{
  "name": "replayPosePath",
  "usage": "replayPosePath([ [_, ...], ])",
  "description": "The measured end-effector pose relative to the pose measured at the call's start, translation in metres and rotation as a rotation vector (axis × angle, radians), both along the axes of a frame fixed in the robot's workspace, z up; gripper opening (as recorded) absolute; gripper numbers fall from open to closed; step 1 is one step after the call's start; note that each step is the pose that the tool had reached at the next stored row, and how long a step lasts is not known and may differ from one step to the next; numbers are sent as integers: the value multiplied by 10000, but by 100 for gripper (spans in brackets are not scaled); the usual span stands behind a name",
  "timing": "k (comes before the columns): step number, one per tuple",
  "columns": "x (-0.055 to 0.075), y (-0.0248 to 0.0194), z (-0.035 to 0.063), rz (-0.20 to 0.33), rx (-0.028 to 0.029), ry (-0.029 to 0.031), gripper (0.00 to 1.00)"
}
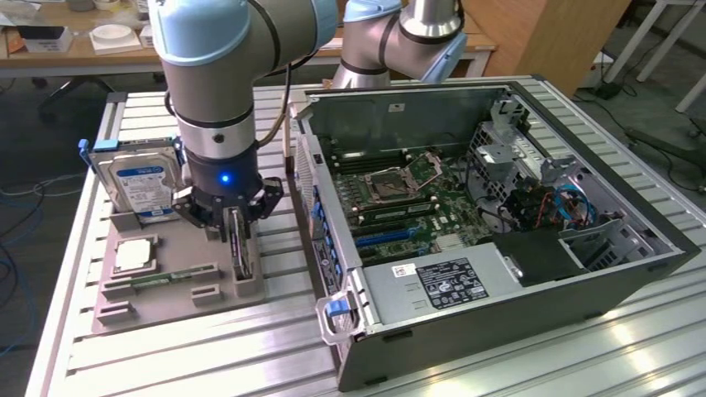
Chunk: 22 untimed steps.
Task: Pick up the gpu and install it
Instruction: 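Pick up the gpu and move the gpu toward the slot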
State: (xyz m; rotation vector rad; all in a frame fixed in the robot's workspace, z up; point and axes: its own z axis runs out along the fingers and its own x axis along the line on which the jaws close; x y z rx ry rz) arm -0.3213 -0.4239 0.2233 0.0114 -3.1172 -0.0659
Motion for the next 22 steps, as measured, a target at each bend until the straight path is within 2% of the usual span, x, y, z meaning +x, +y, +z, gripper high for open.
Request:
replayPosePath([
  [9, 2, -1, 1, 2, -2, 1, 38],
  [10, 2, -1, 1, 2, -2, 1, 31],
  [22, 4, 0, 0, 0, -1, 2, 31],
])
